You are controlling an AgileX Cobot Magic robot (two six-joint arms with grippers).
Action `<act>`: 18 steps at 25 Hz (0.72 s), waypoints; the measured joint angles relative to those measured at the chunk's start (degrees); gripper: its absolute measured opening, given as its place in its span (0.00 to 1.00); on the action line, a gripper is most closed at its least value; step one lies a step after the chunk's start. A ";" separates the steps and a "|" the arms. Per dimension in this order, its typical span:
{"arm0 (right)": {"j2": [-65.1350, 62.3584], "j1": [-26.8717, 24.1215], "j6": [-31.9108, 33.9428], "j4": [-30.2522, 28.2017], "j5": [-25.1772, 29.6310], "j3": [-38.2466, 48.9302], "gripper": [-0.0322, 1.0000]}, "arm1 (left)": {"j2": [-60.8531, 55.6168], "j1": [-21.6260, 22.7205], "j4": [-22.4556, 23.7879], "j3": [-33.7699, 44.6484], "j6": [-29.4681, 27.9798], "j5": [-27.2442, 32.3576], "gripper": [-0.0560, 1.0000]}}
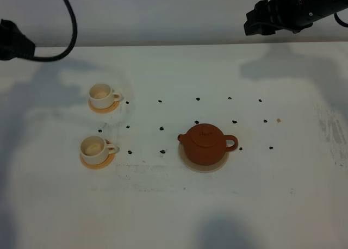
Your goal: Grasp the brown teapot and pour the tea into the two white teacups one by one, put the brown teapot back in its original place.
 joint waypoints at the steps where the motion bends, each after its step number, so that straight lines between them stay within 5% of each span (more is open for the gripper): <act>1: -0.06 0.06 0.15 -0.31 -0.60 0.00 0.56 | -1.44 0.00 0.79 1.83 -0.62 -0.95 0.57; 12: -0.11 0.16 3.43 -6.38 -3.41 0.00 0.55 | -21.48 0.00 18.30 19.94 -15.91 -4.49 0.57; 18: -0.11 0.16 3.57 -7.01 -3.76 0.00 0.55 | -36.58 0.00 20.33 29.05 -20.41 -1.50 0.57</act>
